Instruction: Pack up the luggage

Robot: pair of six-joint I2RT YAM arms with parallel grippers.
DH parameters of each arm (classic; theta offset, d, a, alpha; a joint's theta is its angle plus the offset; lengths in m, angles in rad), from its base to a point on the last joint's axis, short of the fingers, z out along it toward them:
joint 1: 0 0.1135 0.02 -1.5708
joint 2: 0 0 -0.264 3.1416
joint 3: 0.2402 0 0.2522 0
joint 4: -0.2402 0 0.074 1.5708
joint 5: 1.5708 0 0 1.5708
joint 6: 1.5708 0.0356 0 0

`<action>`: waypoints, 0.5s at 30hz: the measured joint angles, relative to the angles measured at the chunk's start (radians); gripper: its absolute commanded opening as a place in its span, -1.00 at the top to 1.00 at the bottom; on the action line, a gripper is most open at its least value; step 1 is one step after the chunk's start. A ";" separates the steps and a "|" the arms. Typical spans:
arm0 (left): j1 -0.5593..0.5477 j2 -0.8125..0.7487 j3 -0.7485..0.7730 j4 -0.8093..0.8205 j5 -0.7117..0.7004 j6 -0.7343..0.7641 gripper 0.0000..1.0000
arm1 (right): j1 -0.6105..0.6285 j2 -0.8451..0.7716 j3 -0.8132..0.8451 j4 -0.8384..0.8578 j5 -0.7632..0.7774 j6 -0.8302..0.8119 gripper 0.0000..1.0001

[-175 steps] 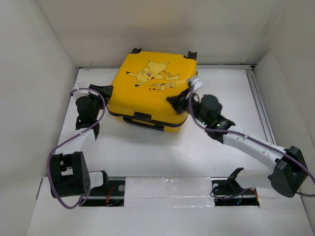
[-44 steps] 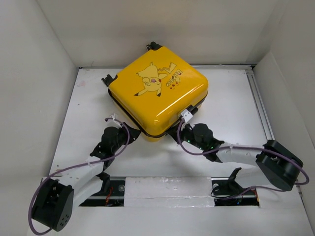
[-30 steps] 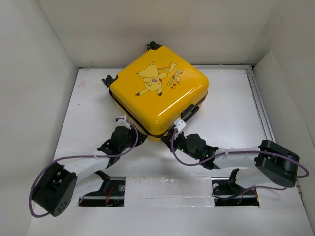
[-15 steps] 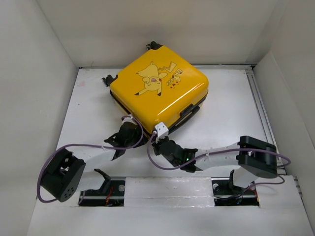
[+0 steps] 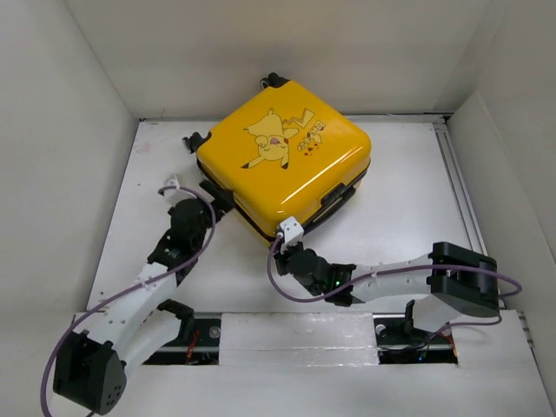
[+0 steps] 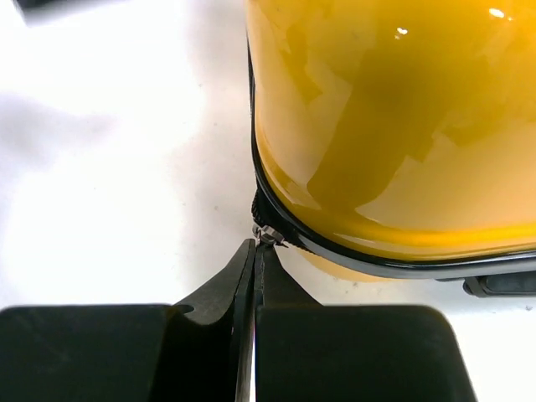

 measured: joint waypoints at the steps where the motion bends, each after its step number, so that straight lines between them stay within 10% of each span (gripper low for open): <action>1: 0.035 -0.004 0.023 0.014 -0.014 -0.012 -0.98 | 0.000 -0.002 0.000 0.000 -0.006 0.000 1.00; 9: 0.558 0.332 0.217 0.384 0.278 -0.246 -0.98 | 0.024 -0.056 -0.050 0.013 -0.123 0.018 1.00; 15: 0.627 0.603 0.230 0.512 0.449 -0.393 -0.98 | 0.047 -0.080 -0.064 0.004 -0.208 0.021 1.00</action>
